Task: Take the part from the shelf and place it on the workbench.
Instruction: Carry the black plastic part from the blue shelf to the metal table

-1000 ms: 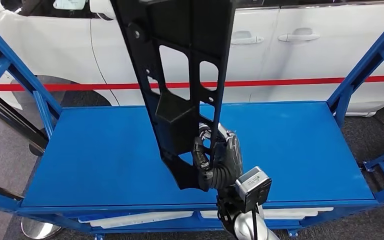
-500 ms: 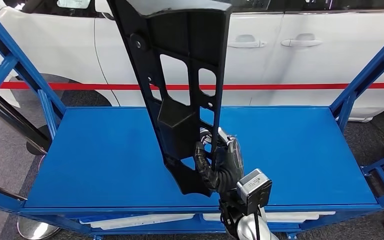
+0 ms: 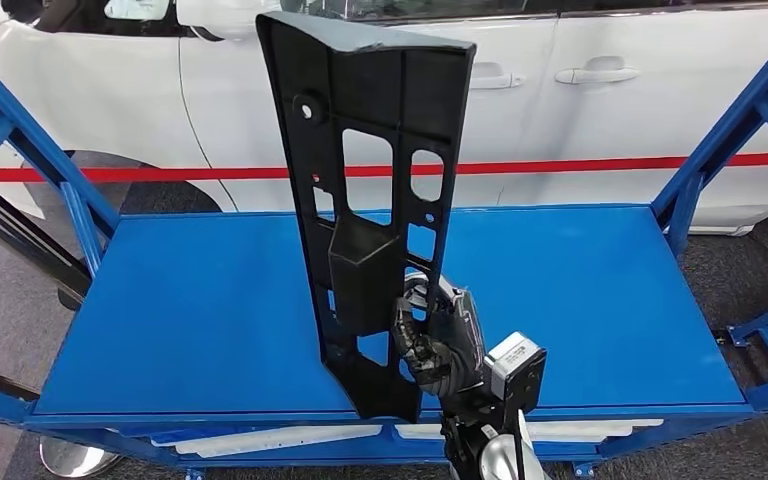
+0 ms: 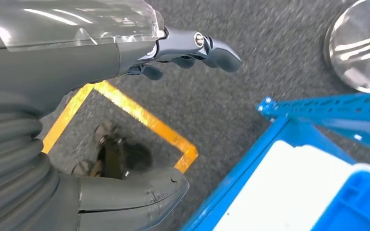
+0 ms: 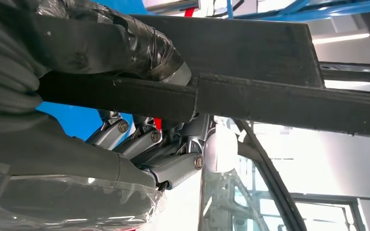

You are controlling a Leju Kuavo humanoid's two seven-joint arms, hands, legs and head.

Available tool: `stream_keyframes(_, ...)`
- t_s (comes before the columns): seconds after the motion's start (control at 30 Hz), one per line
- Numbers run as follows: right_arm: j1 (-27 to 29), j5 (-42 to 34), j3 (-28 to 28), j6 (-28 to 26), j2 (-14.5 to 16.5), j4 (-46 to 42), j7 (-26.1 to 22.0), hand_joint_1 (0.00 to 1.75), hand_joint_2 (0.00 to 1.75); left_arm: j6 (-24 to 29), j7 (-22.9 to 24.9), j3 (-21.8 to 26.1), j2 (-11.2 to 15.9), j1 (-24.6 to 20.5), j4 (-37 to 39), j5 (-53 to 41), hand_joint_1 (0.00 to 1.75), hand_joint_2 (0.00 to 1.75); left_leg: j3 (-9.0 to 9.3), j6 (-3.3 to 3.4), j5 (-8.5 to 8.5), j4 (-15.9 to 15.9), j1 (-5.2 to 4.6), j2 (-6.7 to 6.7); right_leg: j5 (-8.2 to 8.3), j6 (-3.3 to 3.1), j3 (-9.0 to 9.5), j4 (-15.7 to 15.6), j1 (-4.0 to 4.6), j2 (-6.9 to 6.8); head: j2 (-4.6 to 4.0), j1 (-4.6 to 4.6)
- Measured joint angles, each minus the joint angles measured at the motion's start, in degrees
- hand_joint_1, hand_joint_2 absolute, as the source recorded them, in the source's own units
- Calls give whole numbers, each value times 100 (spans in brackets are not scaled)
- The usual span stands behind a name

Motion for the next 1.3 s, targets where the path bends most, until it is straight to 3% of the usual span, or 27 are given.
stream_keyframes(0.07, 25, -1, 0, 15, -1, 7, -33, 175, 175, -111, -119, 335, 1, -149, 271, -182, 0, 175, -246, -26, -453, 684, 3, 6, 45, -51, -58, 2, 16, -6, 0, 0)
stream_keyframes(0.1, 44, -4, 0, 15, -2, 10, -38, 175, 175, -149, -153, 482, 2, -217, 395, -259, 0, 175, -357, -27, -612, 1013, 3, 6, 68, -64, -95, 8, 31, -10, 0, 0)
stream_keyframes(0.13, 65, -8, 0, 16, -2, 14, -44, 175, 175, -179, -177, 618, 2, -281, 499, -335, 0, 175, -390, -20, -665, 1180, 2, 6, 92, -70, -134, 16, 46, -14, 0, 0)
stream_keyframes(0.17, 85, -14, 0, 17, -2, 17, -51, 175, 175, -209, -198, 744, 2, -338, 593, -416, 0, 175, -313, -3, -607, 1124, 1, 6, 115, -69, -172, 27, 61, -16, 0, 0)
stream_keyframes(0.2, 101, -24, 0, 19, -2, 19, -61, 175, 175, -245, -219, 866, 2, -394, 680, -507, 0, 175, -125, 23, -464, 854, -2, 6, 138, -65, -205, 39, 73, -16, 0, 0)
stream_keyframes(0.27, 127, -45, 0, 25, -2, 20, -94, 175, 175, -315, -262, 1066, 4, -503, 818, -676, 0, 175, 361, 85, -189, 29, -24, 7, 189, -35, -247, 52, 93, -13, 0, 1)
stream_keyframes(0.3, 141, -57, 0, 35, -3, 20, -116, 175, 175, -352, -291, 1167, 5, -560, 885, -760, 0, 175, 509, 106, -110, -257, -42, 8, 216, -7, -258, 53, 95, -14, 0, 1)
stream_keyframes(0.33, 158, -67, 0, 51, -4, 20, -137, 175, 175, -381, -317, 1270, 7, -614, 950, -833, 0, 175, 571, 122, -78, -404, -62, 7, 245, 28, -264, 50, 92, -17, 0, 1)
stream_keyframes(0.43, 224, -96, -3, 107, -8, 12, -194, 175, 175, -442, -371, 1559, 3, -723, 1114, -975, 0, 175, 529, 182, 46, -454, -75, 20, 310, 138, -274, 32, 76, -13, 0, 1)
stream_keyframes(0.47, 243, -101, -8, 115, -10, 5, -213, 175, 175, -454, -381, 1629, -2, -749, 1157, -1000, 0, 175, 504, 222, 105, -475, -60, 36, 230, 165, -307, 87, 74, -6, 0, 2)
stream_keyframes(0.5, 257, -102, -15, 116, -13, -2, -225, 175, 175, -462, -389, 1683, -7, -771, 1198, -1014, 0, 175, 459, 258, 170, -495, -42, 54, 49, 188, -378, 249, 72, 1, 0, 3)
stream_keyframes(0.6, 294, -102, -30, 114, -20, -9, -237, 175, 175, -471, -399, 1783, -11, -818, 1292, -1037, 0, 175, 263, 309, 315, -485, -38, 81, -710, 246, -706, 1271, 46, 5, 0, 4)
stream_keyframes(0.63, 312, -102, -33, 114, -24, -9, -237, 175, 175, -471, -399, 1813, -11, -830, 1317, -1039, 0, 175, 197, 306, 354, -475, -41, 86, -808, 262, -744, 1537, 39, 5, 0, 4)
stream_keyframes(0.67, 326, -102, -35, 113, -28, -9, -237, 175, 175, -471, -399, 1841, -11, -841, 1342, -1040, 0, 175, 135, 298, 389, -461, -43, 88, -787, 271, -680, 1611, 35, 5, 0, 4)
stream_keyframes(0.7, 336, -102, -37, 113, -34, -9, -237, 175, 175, -471, -399, 1864, -11, -852, 1363, -1040, 0, 175, 79, 286, 418, -441, -43, 89, -673, 269, -494, 1449, 31, 4, 0, 3)
stream_keyframes(0.73, 340, -102, -39, 114, -40, -9, -237, 175, 175, -471, -399, 1881, -11, -861, 1382, -1040, 0, 175, 32, 273, 441, -417, -43, 88, -526, 258, -197, 1079, 30, 4, 0, 4)
stream_keyframes(0.8, 337, -102, -41, 115, -45, -12, -237, 175, 175, -471, -399, 1896, -13, -875, 1404, -1040, 0, 175, -37, 232, 477, -362, -53, 82, -395, 205, 376, 251, 46, 5, 0, 2)
stream_keyframes(0.87, 338, -102, -42, 115, -49, -13, -239, 175, 175, -472, -400, 1907, -13, -886, 1415, -1041, 0, 175, -65, 171, 518, -331, -63, 79, -399, 145, 567, -90, 78, 8, 0, 2)
stream_keyframes(0.93, 340, -102, -42, 115, -52, -13, -241, 175, 175, -473, -402, 1924, -11, -893, 1426, -1042, 0, 175, -85, 98, 561, -331, -66, 75, -337, 75, 521, -106, 80, 5, 0, 3)
stream_keyframes(0.97, 337, -102, -42, 115, -52, -13, -241, 175, 175, -474, -401, 1937, -8, -894, 1432, -1042, 0, 175, -124, 61, 502, -286, -61, 72, -298, 29, 489, -119, 68, -2, 0, 1)
stream_keyframes(1.03, 340, -102, -42, 116, -52, -13, -242, 175, 175, -474, -403, 1967, -3, -895, 1439, -1044, 0, 175, -278, -3, 131, 69, -47, 66, -193, -53, 389, -142, 42, -17, 0, 1)
stream_keyframes(1.1, 346, -102, -42, 117, -52, -13, -244, 175, 175, -478, -416, 1984, 1, -896, 1448, -1052, 0, 175, -506, -48, -378, 788, -31, 66, -94, -83, 253, -131, 53, -24, 0, 1)
stream_keyframes(1.13, 351, -99, -42, 117, -52, -13, -246, 175, 175, -480, -426, 1986, 2, -896, 1455, -1045, 0, 175, -579, -59, -521, 1112, -25, 66, -47, -83, 178, -119, 61, -27, 0, 0)
stream_keyframes(1.17, 353, -94, -42, 118, -52, -13, -247, 175, 175, -471, -436, 1975, 3, -894, 1462, -1013, 0, 175, -571, -62, -537, 1280, -22, 66, -4, -79, 101, -99, 67, -30, 0, 0)
stream_keyframes(1.2, 356, -85, -42, 118, -52, -13, -249, 175, 175, -448, -442, 1948, 4, -889, 1467, -951, 0, 175, -461, -57, -444, 1243, -20, 66, 32, -71, 26, -73, 70, -32, 0, 0)
stream_keyframes(1.23, 357, -72, -42, 119, -52, -13, -250, 175, 175, -406, -434, 1899, 4, -878, 1469, -855, 0, 175, -252, -44, -290, 1004, -20, 66, 61, -61, -42, -43, 71, -33, 0, 0)
stream_keyframes(1.3, 359, -27, -42, 121, -52, -13, -250, 175, 175, -277, -363, 1707, 8, -830, 1447, -584, 0, 175, 338, 4, -100, 160, -32, 62, 115, -24, -145, 18, 79, -29, 0, 0)
